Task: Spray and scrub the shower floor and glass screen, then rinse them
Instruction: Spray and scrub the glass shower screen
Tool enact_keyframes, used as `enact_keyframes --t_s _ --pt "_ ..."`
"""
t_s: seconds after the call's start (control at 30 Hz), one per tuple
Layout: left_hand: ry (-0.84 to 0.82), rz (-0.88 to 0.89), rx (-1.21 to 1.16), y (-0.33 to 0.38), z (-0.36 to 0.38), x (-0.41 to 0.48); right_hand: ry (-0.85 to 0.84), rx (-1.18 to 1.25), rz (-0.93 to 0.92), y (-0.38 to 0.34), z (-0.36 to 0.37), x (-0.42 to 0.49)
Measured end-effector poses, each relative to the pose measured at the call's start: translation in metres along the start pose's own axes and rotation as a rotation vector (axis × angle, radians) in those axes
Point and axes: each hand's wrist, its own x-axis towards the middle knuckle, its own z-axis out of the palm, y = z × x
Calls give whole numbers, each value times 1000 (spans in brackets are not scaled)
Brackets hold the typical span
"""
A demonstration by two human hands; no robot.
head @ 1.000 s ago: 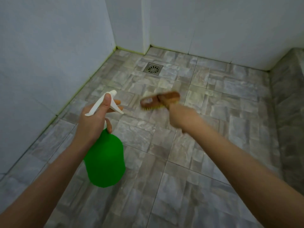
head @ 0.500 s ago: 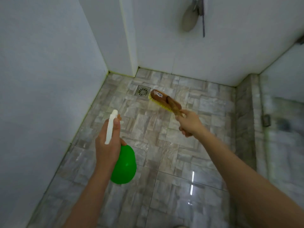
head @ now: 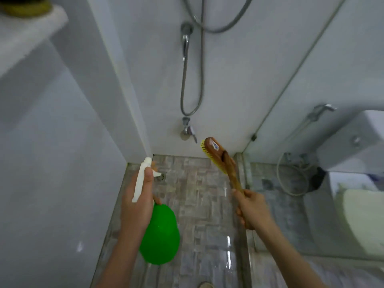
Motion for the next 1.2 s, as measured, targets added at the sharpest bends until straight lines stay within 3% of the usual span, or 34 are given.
enact_keyframes --t_s 0.3,0.53,0.67,0.9,1.0,1.2 --pt "-317 377 -95 173 25 13 238 112 -383 -125 -90 -107" --pt "-289 687 -179 281 96 69 447 150 -689 -222 -163 -125" --pt "-347 745 -325 350 139 95 613 92 -830 -283 -205 -131" --pt "-693 827 -589 470 204 112 1235 -291 -1208 -386 -256 -167" --pt "-811 796 -688 513 229 112 1423 -388 -1259 -418 -271 -182" --pt "-958 817 -641 575 260 104 1635 -491 -1155 -455 -290 -214"
